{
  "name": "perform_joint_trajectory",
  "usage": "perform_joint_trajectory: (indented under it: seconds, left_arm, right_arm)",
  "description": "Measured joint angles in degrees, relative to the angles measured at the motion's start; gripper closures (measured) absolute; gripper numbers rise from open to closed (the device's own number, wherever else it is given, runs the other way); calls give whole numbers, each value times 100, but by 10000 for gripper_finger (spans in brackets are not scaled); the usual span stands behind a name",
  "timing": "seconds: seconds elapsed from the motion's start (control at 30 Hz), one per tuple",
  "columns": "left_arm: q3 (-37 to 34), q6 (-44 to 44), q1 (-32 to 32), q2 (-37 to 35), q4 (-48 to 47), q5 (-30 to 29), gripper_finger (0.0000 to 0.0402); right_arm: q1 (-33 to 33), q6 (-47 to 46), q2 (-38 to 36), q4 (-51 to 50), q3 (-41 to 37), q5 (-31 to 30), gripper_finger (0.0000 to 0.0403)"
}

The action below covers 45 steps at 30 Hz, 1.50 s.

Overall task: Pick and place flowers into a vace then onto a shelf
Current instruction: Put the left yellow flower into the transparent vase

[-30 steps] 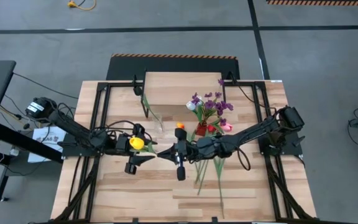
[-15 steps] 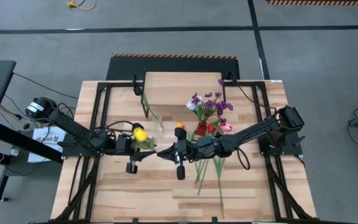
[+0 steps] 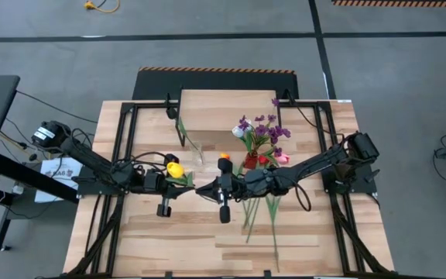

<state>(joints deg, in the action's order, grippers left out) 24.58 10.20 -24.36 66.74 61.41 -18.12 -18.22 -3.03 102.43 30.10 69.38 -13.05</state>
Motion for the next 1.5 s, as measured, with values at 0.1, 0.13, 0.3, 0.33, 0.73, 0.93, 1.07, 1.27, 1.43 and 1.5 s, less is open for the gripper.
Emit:
perform_joint_trajectory:
  seconds: [0.1,0.13,0.3,0.33,0.73,0.93,1.07,1.27,1.43,1.5]
  left_arm:
    - [0,2,0,2,-9,-19,400]
    - [0,4,2,0,-15,-23,400]
    - [0,20,7,2,-51,-67,401]
    - [0,20,7,2,-61,-69,401]
    - [0,375,-1,-53,-325,-547,401]
    - [0,485,-76,-553,-919,-1160,401]
    - [0,869,-251,-938,-1261,-1796,401]
    - [0,1157,-127,-1446,-1655,-2584,401]
    - [0,1151,198,-1935,-2078,-2615,401]
    - [0,1070,339,-2100,-2382,-2617,401]
  right_arm:
    - [-6,2,0,-8,0,-32,357]
    - [-6,0,0,-30,0,-32,343]
    - [-13,-107,0,-158,-2,-22,266]
    - [-15,-176,0,-165,-2,-18,250]
    - [-258,-305,0,-575,-2,-103,104]
    - [-417,-601,0,-1064,-2,31,92]
    - [-503,-608,0,-1367,-2,10,92]
    - [-504,-772,0,-1435,-2,-21,92]
    - [-504,-767,0,-1449,-2,-30,92]
    - [-504,-765,0,-1449,-2,-30,92]
